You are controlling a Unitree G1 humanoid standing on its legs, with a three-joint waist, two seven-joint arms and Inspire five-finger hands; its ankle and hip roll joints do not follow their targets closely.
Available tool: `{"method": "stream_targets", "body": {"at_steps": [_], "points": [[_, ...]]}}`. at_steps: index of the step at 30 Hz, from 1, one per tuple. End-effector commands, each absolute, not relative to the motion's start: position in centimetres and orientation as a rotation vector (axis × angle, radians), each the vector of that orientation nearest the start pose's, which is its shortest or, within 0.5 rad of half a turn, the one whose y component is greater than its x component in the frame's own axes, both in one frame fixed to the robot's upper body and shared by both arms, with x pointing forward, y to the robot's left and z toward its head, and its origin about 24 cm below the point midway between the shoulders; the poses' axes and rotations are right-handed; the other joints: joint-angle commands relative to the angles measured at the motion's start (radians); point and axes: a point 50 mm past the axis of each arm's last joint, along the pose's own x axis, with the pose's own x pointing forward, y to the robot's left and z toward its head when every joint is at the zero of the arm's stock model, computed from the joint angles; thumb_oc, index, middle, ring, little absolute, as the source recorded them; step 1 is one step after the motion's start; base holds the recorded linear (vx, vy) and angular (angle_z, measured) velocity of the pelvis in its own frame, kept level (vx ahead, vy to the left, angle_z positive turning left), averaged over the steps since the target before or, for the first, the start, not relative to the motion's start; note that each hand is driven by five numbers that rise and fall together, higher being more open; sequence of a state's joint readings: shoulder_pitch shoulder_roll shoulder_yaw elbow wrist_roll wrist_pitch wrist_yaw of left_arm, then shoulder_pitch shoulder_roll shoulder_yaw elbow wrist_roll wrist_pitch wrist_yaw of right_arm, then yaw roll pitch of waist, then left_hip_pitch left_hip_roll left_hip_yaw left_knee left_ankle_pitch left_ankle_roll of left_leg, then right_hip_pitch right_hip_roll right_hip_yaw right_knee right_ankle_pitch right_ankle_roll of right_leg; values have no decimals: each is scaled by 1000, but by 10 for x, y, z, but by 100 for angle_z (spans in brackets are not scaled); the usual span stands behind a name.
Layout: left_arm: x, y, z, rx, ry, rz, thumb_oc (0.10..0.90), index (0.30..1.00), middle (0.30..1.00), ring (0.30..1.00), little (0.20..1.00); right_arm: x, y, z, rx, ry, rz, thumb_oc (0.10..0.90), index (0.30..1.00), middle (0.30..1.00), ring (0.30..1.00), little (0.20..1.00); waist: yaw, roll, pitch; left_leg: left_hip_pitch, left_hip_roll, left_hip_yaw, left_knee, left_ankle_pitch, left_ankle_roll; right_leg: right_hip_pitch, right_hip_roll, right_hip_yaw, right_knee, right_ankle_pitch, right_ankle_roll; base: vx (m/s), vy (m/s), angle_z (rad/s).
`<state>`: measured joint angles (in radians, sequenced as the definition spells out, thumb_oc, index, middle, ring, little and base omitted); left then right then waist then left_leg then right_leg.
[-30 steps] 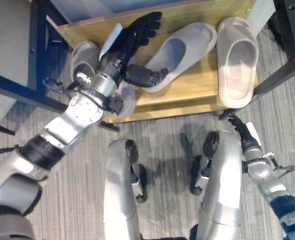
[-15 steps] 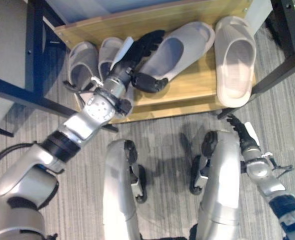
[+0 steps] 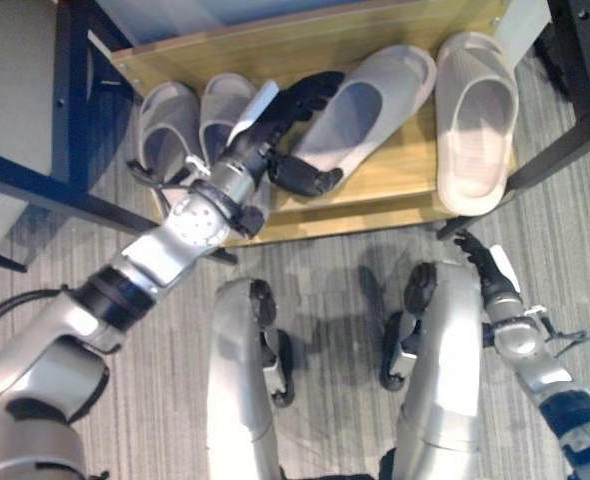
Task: Arrange the slippers neatly on the shoe rack.
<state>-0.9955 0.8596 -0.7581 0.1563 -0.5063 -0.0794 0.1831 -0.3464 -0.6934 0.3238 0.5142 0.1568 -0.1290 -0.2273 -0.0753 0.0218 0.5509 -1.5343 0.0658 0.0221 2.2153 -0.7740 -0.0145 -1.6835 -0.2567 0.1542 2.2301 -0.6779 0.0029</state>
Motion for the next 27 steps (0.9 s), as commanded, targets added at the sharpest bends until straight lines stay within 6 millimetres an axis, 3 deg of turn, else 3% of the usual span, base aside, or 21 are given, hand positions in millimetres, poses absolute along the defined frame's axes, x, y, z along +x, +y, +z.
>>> {"method": "stream_targets", "body": {"at_steps": [1, 9, 19, 24, 27], "points": [[315, 111, 300, 526, -782, -489, 800, 900, 900, 900, 900, 314, -219, 84, -613, -138, 85, 800, 900, 900, 900, 900, 20, 0, -31, -36, -6, -40, -3, -30, -47, 114, 3, 124, 98, -63, 39, 0, 0, 0], [299, 116, 292, 432, -783, -529, 800, 900, 900, 900, 900, 310, -218, 77, -617, -125, 95, 800, 900, 900, 900, 900, 29, 5, -31, -36, -8, -45, -4, -35, -51, 114, 3, 123, 101, -64, 36, 0, 0, 0], [303, 102, 296, 379, -808, -530, 800, 900, 900, 900, 900, 309, -214, 74, -618, -119, 104, 800, 900, 900, 900, 900, 25, -6, -31, -36, -7, -43, 2, -34, -50, 114, 0, 119, 102, -65, 34, 0, 0, 0], [302, 115, 298, 387, -821, -484, 800, 900, 900, 900, 900, 307, -217, 72, -620, -112, 96, 800, 900, 900, 900, 900, 28, -3, -31, -36, -6, -46, 2, -32, -51, 114, 1, 119, 103, -61, 36, 0, 0, 0], [296, 132, 305, 387, -856, -427, 800, 900, 900, 900, 900, 303, -221, 69, -619, -105, 83, 800, 900, 900, 900, 900, 36, 2, -31, -36, -7, -49, 4, -32, -52, 114, 2, 120, 106, -58, 37, 0, 0, 0]]}}
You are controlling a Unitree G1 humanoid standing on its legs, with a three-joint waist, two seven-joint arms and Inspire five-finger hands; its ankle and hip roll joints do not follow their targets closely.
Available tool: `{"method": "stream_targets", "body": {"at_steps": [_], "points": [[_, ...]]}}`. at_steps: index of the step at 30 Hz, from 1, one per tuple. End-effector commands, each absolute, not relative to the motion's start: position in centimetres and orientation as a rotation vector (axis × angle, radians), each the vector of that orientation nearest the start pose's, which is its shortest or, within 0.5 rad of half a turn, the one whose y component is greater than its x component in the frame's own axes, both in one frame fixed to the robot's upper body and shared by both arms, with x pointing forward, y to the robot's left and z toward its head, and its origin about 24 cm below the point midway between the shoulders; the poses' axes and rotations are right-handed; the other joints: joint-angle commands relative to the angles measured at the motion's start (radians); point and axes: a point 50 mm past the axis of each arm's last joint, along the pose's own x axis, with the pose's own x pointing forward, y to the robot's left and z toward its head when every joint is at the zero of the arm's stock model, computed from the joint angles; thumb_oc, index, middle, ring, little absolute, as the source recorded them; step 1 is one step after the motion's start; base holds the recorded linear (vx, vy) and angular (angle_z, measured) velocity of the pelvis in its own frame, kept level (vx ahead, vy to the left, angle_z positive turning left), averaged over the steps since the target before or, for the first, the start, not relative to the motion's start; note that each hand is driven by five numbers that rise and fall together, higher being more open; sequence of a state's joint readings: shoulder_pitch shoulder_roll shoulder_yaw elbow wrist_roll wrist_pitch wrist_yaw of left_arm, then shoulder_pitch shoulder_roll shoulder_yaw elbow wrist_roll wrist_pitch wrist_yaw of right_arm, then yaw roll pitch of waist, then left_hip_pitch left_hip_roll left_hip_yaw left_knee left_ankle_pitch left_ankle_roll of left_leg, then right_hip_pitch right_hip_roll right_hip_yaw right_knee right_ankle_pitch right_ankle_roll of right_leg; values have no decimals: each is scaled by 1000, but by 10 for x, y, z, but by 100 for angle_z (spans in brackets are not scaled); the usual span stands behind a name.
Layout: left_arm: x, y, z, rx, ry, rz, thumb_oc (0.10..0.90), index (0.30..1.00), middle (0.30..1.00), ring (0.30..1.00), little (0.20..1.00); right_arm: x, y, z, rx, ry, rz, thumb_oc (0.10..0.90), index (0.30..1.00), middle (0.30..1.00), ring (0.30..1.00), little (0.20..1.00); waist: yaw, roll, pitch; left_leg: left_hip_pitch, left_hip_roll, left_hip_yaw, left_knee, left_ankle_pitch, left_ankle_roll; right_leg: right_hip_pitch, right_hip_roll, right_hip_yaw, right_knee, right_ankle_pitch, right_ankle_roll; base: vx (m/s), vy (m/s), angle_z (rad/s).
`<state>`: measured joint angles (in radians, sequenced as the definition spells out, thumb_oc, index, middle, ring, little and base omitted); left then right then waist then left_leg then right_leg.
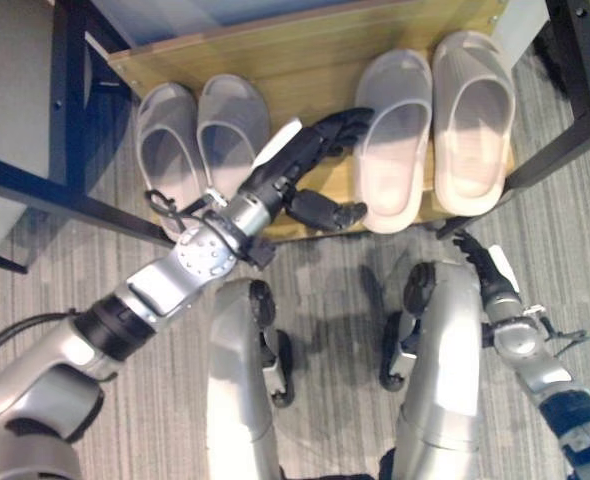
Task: Arrange the slippers neatly on the shoe rack.
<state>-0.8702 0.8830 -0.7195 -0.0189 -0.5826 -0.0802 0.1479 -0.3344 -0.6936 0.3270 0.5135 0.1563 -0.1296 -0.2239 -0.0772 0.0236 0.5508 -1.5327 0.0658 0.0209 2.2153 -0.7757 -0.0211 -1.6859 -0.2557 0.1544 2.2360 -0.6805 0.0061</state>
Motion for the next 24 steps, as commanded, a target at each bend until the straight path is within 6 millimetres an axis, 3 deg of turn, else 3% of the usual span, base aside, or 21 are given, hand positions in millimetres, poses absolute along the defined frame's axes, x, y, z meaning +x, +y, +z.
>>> {"method": "stream_targets", "body": {"at_steps": [1, 11, 24], "points": [[295, 133, 305, 387, -856, -426, 800, 900, 900, 900, 900, 303, -221, 69, -619, -106, 85, 800, 900, 900, 900, 900, 37, 1, -31, -37, -7, -48, 4, -30, -46, 116, 2, 120, 100, -55, 34, 0, 0, 0], [269, 150, 317, 304, -999, -359, 800, 900, 900, 900, 900, 298, -221, 66, -613, -115, 76, 800, 900, 900, 900, 900, 47, -3, -31, -37, -8, -45, 1, -28, -47, 116, 3, 121, 105, -55, 29, 0, 0, 0], [253, 101, 312, 177, -999, -642, 800, 900, 900, 900, 900, 297, -218, 65, -635, -110, 97, 800, 900, 900, 900, 900, 28, -13, -31, -37, 1, -40, 6, -28, -42, 116, 0, 129, 98, -49, 40, 0, 0, 0]]}}
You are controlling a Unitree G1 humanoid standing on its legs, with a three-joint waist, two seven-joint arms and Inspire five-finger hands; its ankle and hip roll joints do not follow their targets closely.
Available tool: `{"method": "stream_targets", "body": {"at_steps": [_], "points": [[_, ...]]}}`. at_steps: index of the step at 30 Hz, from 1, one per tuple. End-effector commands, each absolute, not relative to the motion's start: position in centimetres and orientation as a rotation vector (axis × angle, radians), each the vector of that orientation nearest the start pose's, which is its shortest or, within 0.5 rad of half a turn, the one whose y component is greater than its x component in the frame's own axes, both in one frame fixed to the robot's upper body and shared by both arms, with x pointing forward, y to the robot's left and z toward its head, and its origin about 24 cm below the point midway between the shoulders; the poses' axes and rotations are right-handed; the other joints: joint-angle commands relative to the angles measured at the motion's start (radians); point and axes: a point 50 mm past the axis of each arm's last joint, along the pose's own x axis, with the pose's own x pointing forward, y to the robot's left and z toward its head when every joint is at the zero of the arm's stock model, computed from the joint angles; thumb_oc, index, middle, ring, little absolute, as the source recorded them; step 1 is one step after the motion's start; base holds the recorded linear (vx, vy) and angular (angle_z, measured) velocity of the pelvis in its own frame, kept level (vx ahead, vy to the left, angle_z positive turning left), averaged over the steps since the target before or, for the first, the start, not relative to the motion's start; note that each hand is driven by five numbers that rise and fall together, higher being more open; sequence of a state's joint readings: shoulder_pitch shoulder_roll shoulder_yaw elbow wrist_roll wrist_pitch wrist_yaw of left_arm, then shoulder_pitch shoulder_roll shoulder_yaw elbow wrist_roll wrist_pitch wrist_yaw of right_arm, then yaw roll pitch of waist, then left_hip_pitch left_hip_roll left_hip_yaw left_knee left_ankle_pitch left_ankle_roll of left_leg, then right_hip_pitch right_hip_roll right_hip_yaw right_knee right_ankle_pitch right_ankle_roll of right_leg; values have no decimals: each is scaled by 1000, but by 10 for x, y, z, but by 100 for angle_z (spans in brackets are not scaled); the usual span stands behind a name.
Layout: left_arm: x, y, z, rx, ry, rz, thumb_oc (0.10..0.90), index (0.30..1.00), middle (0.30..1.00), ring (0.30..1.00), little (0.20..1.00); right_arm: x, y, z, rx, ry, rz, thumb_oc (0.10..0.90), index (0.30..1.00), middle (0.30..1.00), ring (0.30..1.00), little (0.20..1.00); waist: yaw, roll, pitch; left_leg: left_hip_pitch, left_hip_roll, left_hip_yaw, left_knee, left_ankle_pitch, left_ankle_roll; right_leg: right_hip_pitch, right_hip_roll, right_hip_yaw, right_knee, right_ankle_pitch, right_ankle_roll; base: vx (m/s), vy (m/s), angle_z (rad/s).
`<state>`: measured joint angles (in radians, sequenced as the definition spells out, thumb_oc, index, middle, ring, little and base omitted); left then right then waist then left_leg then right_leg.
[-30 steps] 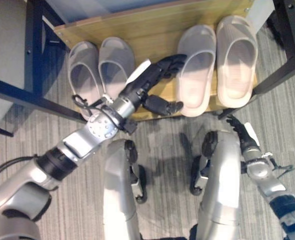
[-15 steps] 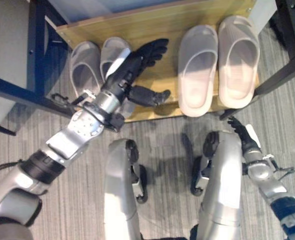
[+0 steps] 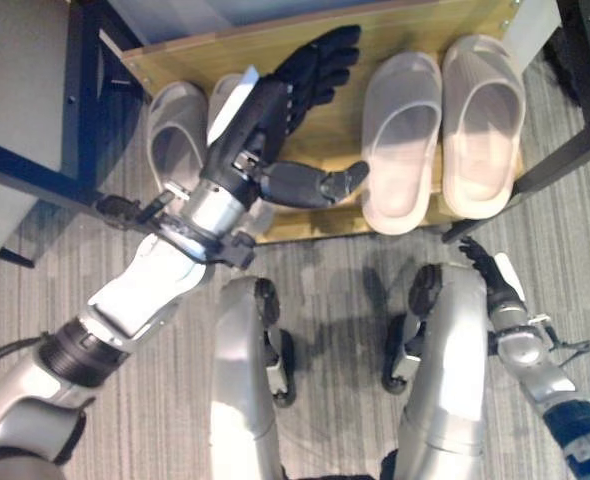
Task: Arrange the slippers neatly on the shoe rack.
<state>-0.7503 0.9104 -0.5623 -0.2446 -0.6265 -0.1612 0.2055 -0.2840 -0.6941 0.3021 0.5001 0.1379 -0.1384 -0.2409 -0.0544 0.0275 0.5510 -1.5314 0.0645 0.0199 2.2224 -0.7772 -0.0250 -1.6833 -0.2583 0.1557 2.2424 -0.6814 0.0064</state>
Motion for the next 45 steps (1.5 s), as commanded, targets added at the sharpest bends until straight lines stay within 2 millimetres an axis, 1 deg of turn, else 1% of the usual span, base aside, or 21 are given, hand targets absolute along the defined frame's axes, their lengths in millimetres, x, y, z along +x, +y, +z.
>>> {"method": "stream_targets", "body": {"at_steps": [1, 2, 3, 4, 5, 6, 8, 10, 12, 13, 17, 20, 25, 34, 35, 38, 45], "points": [[254, 91, 311, 179, -989, -679, 800, 900, 900, 900, 900, 298, -217, 65, -641, -111, 101, 800, 900, 900, 900, 900, 1, -17, -31, -39, 3, -38, 1, -27, -38, 113, 4, 130, 91, -48, 42, 0, 0, 0], [254, 91, 311, 179, -989, -680, 800, 900, 900, 900, 900, 298, -218, 65, -641, -111, 100, 800, 900, 900, 900, 900, 2, -17, -31, -39, 3, -37, 1, -27, -38, 113, 4, 130, 92, -49, 42, 0, 0, 0], [255, 84, 310, 180, -982, -708, 800, 900, 900, 900, 900, 298, -217, 66, -645, -111, 104, 800, 900, 900, 900, 900, -2, -18, -31, -39, 4, -35, 4, -28, -36, 113, 4, 131, 93, -50, 42, 0, 0, 0], [255, 83, 310, 180, -982, -709, 800, 900, 900, 900, 900, 298, -217, 66, -644, -111, 103, 800, 900, 900, 900, 900, 0, -17, -31, -39, 4, -35, 4, -29, -36, 113, 4, 131, 93, -50, 42, 0, 0, 0], [256, 76, 306, 168, -966, -732, 800, 900, 900, 900, 900, 299, -214, 67, -648, -119, 117, 800, 900, 900, 900, 900, -5, -19, -31, -39, 6, -33, 6, -29, -35, 113, 5, 133, 93, -50, 43, 0, 0, 0], [257, 76, 306, 168, -967, -734, 800, 900, 900, 900, 900, 299, -214, 67, -648, -119, 115, 800, 900, 900, 900, 900, -4, -18, -31, -39, 6, -33, 6, -29, -34, 113, 5, 133, 93, -50, 43, 0, 0, 0], [259, 69, 305, 164, -954, -749, 800, 900, 900, 900, 900, 300, -214, 66, -650, -116, 118, 800, 900, 900, 900, 900, -6, -20, -31, -39, 6, -32, 6, -29, -34, 113, 8, 136, 92, -49, 44, 0, 0, 0], [265, 60, 302, 169, -933, -755, 800, 900, 900, 900, 900, 301, -211, 67, -649, -119, 124, 800, 900, 900, 900, 900, -12, -21, -31, -39, 6, -28, 9, -29, -32, 113, 8, 138, 92, -47, 46, 0, 0, 0], [268, 57, 302, 172, -928, -753, 800, 900, 900, 900, 900, 301, -211, 67, -649, -120, 124, 800, 900, 900, 900, 900, -13, -21, -31, -39, 5, -29, 10, -29, -31, 113, 9, 138, 91, -47, 47, 0, 0, 0], [273, 54, 301, 183, -920, -739, 800, 900, 900, 900, 900, 302, -209, 68, -647, -122, 127, 800, 900, 900, 900, 900, -18, -23, -31, -39, 5, -28, 13, -29, -30, 113, 9, 141, 92, -47, 48, 0, 0, 0], [281, 51, 298, 200, -901, -720, 800, 900, 900, 900, 900, 302, -209, 67, -648, -119, 127, 800, 900, 900, 900, 900, -22, -21, -31, -39, 5, -28, 14, -27, -29, 113, 11, 144, 92, -45, 52, 1, 10, -3], [294, 47, 292, 218, -866, -678, 800, 900, 900, 900, 900, 302, -208, 65, -640, -112, 129, 800, 900, 900, 900, 900, -28, -19, -31, -39, 4, -22, 17, -26, -26, 113, 12, 152, 91, -46, 51, 1, 22, -3], [307, 41, 287, 234, -841, -626, 800, 900, 900, 900, 900, 302, -206, 63, -635, -109, 128, 800, 900, 900, 900, 900, -35, -23, -31, -39, 3, -17, 19, -24, -23, 113, 15, 163, 91, -45, 53, 3, 18, -3], [322, 41, 283, 221, -805, -547, 800, 900, 900, 900, 900, 302, -204, 61, -616, -103, 126, 800, 900, 900, 900, 900, -46, -28, -31, -39, 1, -5, 23, -25, -15, 113, 19, 176, 88, -40, 54, 9, 29, -3], [328, 41, 282, 202, -789, -513, 800, 900, 900, 900, 900, 302, -202, 59, -612, -100, 129, 800, 900, 900, 900, 900, -49, -30, -31, -39, 2, -1, 24, -24, -13, 113, 20, 180, 86, -37, 55, 4, 44, -2], [334, 42, 284, 184, -780, -474, 800, 900, 900, 900, 900, 302, -200, 59, -609, -99, 133, 800, 900, 900, 900, 900, -53, -32, -31, -39, 4, 3, 28, -23, -12, 113, 21, 183, 86, -35, 57, 4, 32, -1], [340, 40, 293, 199, -794, -437, 800, 900, 900, 900, 900, 302, -200, 57, -600, -94, 130, 800, 900, 900, 900, 900, -61, -39, -31, -39, 1, 7, 39, -20, -12, 113, 28, 191, 92, -31, 56, 5, 16, -4]]}}
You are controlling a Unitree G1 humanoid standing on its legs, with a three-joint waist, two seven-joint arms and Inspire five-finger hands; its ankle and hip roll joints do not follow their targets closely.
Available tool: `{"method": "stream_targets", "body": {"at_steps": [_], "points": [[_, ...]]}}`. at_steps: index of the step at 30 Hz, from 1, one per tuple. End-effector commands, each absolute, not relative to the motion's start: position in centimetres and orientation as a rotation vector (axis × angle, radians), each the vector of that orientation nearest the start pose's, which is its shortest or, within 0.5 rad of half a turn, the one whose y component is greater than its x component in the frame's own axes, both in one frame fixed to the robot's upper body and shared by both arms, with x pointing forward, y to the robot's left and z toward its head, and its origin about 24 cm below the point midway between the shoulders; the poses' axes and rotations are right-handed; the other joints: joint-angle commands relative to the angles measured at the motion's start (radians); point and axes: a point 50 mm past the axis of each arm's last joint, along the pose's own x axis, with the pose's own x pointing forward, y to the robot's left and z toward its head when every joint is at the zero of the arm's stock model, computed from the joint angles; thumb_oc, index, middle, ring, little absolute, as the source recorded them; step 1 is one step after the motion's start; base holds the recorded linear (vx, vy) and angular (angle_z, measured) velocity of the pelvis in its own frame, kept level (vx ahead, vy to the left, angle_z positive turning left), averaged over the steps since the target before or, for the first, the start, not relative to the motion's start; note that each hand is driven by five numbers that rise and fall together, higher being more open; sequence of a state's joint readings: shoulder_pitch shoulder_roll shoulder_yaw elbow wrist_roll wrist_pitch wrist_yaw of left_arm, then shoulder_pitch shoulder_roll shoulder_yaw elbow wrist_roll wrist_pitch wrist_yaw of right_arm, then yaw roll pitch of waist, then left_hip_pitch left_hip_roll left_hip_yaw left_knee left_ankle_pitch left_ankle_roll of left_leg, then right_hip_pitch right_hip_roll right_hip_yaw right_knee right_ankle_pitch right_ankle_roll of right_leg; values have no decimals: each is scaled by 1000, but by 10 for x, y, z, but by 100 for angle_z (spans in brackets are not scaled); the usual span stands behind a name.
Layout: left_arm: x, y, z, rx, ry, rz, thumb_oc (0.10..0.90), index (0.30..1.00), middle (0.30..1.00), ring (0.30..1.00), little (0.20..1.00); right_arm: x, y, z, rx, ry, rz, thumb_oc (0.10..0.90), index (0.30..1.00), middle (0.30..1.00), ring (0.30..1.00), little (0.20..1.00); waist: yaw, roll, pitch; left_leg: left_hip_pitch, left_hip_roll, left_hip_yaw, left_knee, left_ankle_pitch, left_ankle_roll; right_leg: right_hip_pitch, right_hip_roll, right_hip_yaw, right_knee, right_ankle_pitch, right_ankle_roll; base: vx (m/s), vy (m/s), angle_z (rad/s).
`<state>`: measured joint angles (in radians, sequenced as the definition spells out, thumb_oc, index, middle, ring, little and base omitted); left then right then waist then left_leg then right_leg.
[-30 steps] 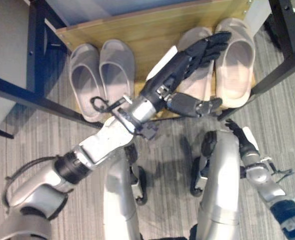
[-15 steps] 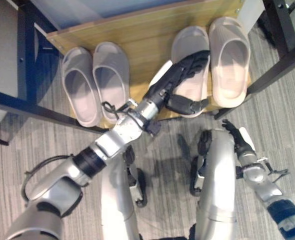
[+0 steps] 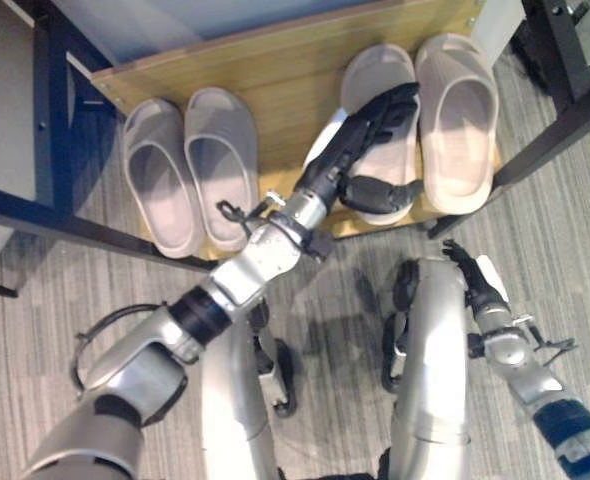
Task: Arrange the slippers neatly on the shoe rack.
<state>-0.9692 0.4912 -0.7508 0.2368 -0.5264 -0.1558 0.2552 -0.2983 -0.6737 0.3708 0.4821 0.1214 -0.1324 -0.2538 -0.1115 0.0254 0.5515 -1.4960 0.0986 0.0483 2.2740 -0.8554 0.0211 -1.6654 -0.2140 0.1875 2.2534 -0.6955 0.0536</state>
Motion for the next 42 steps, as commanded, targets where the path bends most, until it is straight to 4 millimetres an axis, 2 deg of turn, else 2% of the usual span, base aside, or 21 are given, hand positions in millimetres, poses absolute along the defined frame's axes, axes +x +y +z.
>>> {"method": "stream_targets", "body": {"at_steps": [1, 8, 13, 15, 17, 19, 25, 34, 35, 37, 39, 41, 42], "points": [[341, 41, 296, 199, -800, -425, 800, 900, 900, 900, 900, 302, -200, 57, -601, -95, 130, 800, 900, 900, 900, 900, -6, -39, -31, -74, -33, -20, -11, 58, -60, 95, -17, 162, 84, -18, 7, -6, 7, -4], [337, 37, 310, 168, -836, -443, 800, 900, 900, 900, 900, 302, -201, 58, -605, -98, 127, 800, 900, 900, 900, 900, -10, -47, -31, -74, -35, -17, -9, 60, -68, 95, -14, 169, 91, -23, 3, 0, 0, 0], [321, 35, 313, 149, -878, -525, 800, 900, 900, 900, 900, 302, -205, 58, -621, -91, 120, 800, 900, 900, 900, 900, -1, -43, -31, -74, -42, -19, -13, 61, -75, 95, -16, 167, 97, -25, 0, -1, -3, 1], [309, 36, 310, 132, -888, -588, 800, 900, 900, 900, 900, 302, -206, 58, -629, -87, 118, 800, 900, 900, 900, 900, 8, -37, -31, -74, -43, -22, -17, 61, -78, 95, -18, 164, 98, -26, -2, -12, -18, 4], [306, 37, 307, 131, -884, -608, 800, 900, 900, 900, 900, 302, -206, 58, -632, -86, 117, 800, 900, 900, 900, 900, 12, -36, -31, -74, -43, -21, -19, 61, -79, 95, -19, 163, 98, -26, -2, -10, -10, 5], [298, 40, 303, 126, -873, -660, 800, 900, 900, 900, 900, 302, -208, 60, -643, -89, 118, 800, 900, 900, 900, 900, 20, -35, -31, -74, -46, -23, -22, 60, -82, 95, -22, 161, 98, -27, -4, -12, -19, 6], [291, 50, 304, 134, -866, -699, 800, 900, 900, 900, 900, 301, -210, 62, -653, -88, 122, 800, 900, 900, 900, 900, 31, -32, -31, -74, -45, -26, -24, 57, -84, 95, -26, 159, 96, -23, -5, -2, -5, 1], [271, 64, 322, 103, -971, -715, 800, 900, 900, 900, 900, 299, -213, 59, -669, -83, 123, 800, 900, 900, 900, 900, 45, -27, -31, -74, -43, -32, -23, 55, -85, 95, -22, 156, 92, -16, -3, 0, 0, 0], [263, 70, 329, 94, -1024, -705, 800, 900, 900, 900, 900, 298, -215, 61, -667, -90, 111, 800, 900, 900, 900, 900, 51, -31, -31, -74, -46, -35, -27, 56, -86, 95, -20, 158, 88, -12, -4, 0, 0, 0], [261, 74, 329, 76, -1033, -692, 800, 900, 900, 900, 900, 298, -215, 61, -668, -91, 109, 800, 900, 900, 900, 900, 51, -33, -31, -74, -48, -37, -29, 57, -86, 95, -20, 155, 84, -9, -5, 0, 0, 0], [259, 82, 328, 58, -1044, -670, 800, 900, 900, 900, 900, 298, -217, 63, -667, -100, 101, 800, 900, 900, 900, 900, 57, -46, -31, -74, -49, -36, -46, 63, -88, 95, -20, 150, 66, 5, -9, 0, 0, 0], [257, 89, 327, 58, -1057, -643, 800, 900, 900, 900, 900, 298, -219, 65, -669, -104, 94, 800, 900, 900, 900, 900, 65, -64, -31, -74, -50, -32, -81, 71, -91, 95, -19, 147, 32, 24, -13, -50, -15, -3], [255, 96, 326, 70, -1067, -617, 800, 900, 900, 900, 900, 300, -222, 69, -676, -115, 81, 800, 900, 900, 900, 900, 84, -84, -31, -74, -52, -25, -155, 85, -100, 98, -21, 134, -39, 45, -18, -93, -26, -4]]}}
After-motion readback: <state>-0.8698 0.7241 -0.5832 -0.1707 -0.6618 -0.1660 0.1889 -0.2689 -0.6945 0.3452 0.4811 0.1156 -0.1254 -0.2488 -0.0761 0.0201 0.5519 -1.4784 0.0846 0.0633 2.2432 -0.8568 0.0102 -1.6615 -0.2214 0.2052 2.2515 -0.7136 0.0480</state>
